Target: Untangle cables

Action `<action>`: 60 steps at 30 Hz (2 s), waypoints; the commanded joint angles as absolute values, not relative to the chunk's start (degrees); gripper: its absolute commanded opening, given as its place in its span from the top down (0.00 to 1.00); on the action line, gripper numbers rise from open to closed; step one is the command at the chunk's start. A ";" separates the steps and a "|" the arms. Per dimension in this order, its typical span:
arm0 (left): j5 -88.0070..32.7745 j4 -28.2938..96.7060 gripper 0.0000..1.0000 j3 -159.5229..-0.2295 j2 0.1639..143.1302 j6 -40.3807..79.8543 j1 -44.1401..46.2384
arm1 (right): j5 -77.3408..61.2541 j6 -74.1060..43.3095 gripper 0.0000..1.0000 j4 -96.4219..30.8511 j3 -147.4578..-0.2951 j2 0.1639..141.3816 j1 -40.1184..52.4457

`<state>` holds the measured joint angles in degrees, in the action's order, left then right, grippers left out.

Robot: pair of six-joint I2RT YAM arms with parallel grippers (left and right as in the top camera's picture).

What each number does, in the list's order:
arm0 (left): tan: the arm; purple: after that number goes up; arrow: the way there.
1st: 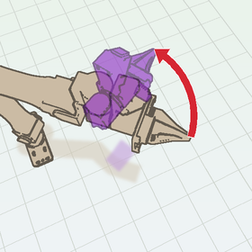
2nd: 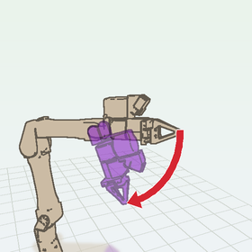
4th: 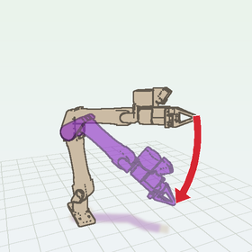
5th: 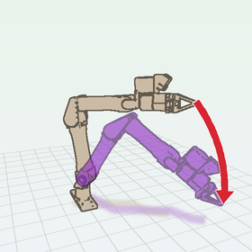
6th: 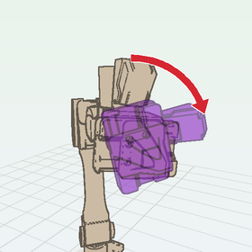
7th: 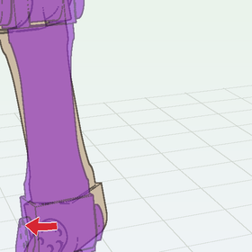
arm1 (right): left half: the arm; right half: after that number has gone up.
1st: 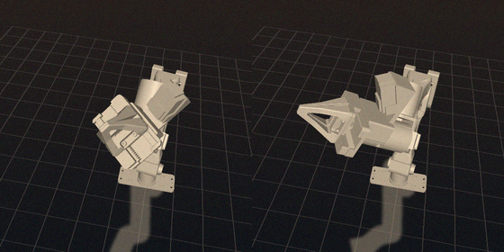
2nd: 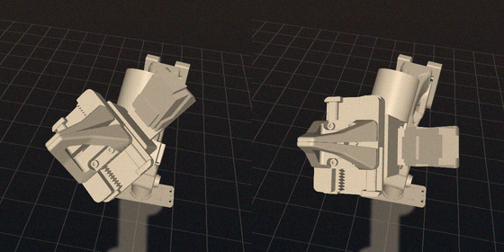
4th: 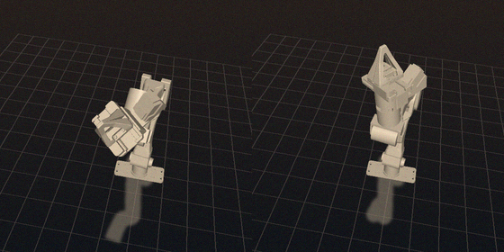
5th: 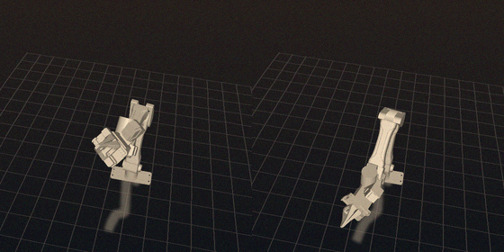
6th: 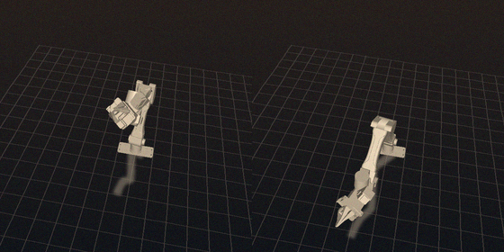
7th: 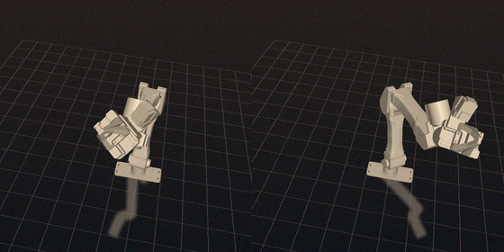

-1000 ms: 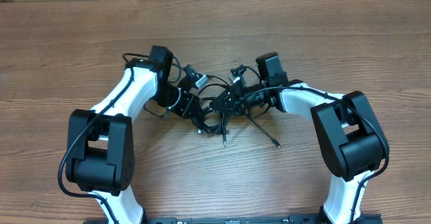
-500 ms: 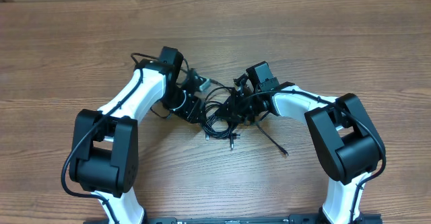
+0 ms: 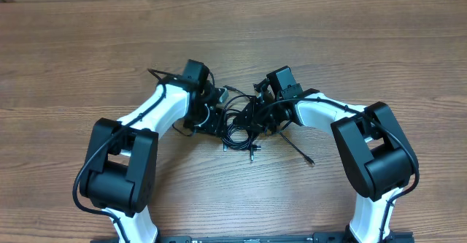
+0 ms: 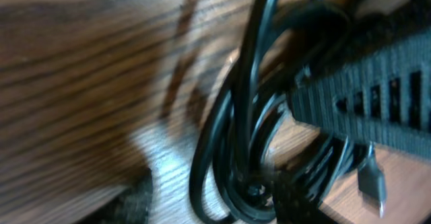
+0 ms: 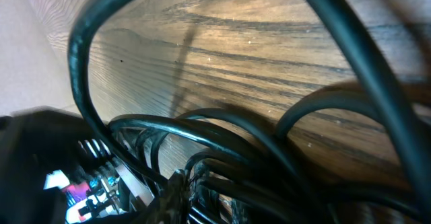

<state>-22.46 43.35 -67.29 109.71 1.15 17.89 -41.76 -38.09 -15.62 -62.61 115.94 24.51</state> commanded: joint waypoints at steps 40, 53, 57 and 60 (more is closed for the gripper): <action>-36.91 37.63 0.96 -68.99 104.47 -16.78 17.93 | -22.52 -72.36 0.76 -31.44 -63.00 102.65 27.90; -38.61 37.41 0.96 -68.99 104.47 -16.73 19.31 | -11.66 -78.24 0.71 -27.27 -62.98 102.67 31.14; -38.63 37.41 0.96 -68.99 104.47 -16.73 19.31 | -9.43 -78.22 0.74 -27.18 -63.00 102.67 31.11; -38.63 37.41 0.96 -68.99 104.47 -16.75 19.31 | -8.73 -78.26 0.75 -27.11 -63.00 102.78 31.14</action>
<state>-36.29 37.21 -67.66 106.24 -15.25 18.79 -12.03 -77.76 -27.88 -62.61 103.13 30.96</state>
